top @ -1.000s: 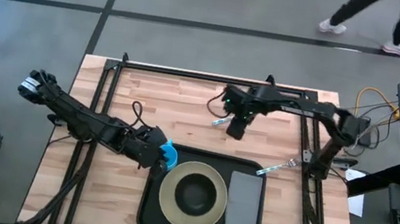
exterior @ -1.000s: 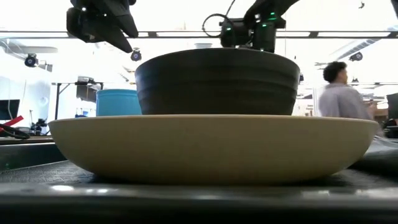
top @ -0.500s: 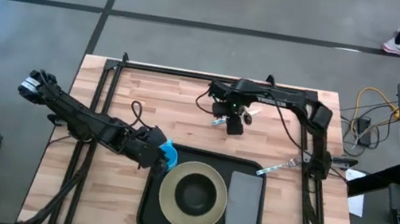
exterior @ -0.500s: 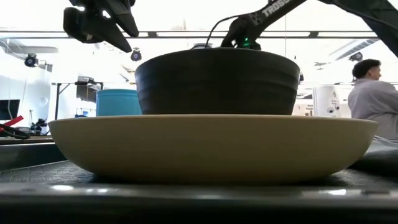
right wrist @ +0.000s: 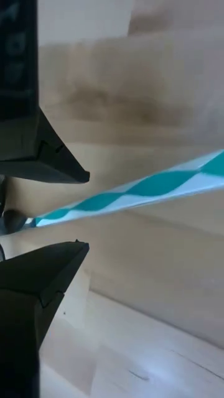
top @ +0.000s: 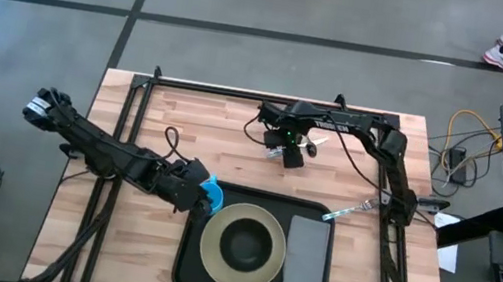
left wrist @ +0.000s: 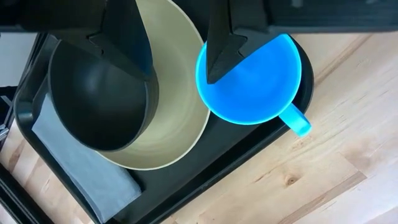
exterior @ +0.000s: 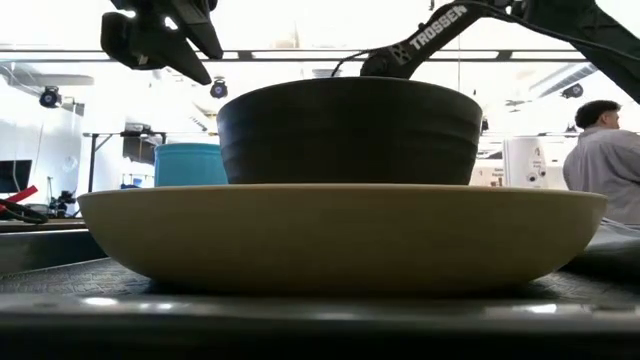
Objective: Set up tray
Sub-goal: Put the white knife on the gray napkin on the black serving tray
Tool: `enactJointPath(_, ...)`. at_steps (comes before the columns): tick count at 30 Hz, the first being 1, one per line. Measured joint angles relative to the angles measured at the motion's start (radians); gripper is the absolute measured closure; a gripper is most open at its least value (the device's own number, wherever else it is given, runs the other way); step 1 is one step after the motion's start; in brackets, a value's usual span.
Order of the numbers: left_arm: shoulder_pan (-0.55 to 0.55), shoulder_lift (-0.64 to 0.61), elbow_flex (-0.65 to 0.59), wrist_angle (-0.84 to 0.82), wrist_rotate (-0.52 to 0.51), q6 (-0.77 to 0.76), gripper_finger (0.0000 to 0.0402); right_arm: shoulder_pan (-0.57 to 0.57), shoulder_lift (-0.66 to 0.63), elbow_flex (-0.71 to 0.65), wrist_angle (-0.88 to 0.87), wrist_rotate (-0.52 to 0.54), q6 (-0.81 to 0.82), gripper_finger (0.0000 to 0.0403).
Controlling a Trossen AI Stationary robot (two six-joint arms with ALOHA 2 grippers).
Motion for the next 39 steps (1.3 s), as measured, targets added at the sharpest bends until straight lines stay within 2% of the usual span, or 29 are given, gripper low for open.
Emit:
enactJointPath(13, 0.000, 0.001, -0.007, -0.001, 0.000, 0.000, 0.0271, -0.001, 0.044, -0.005, 0.016, -0.003, -0.007, 0.0282)
enactJointPath(26, 0.000, 0.001, -0.007, -0.001, 0.000, 0.000, 0.0271, -0.002, 0.049, -0.007, -0.009, -0.122, 0.121, 0.0382)
enactJointPath(33, 0.000, 0.002, -0.007, -0.001, 0.000, 0.000, 0.0271, 0.002, 0.030, -0.002, -0.052, -0.150, 0.172, 0.0385)
enactJointPath(39, 0.000, 0.002, -0.007, 0.000, 0.000, 0.000, 0.0271, 0.019, -0.063, 0.002, -0.096, -0.146, 0.164, 0.0386)
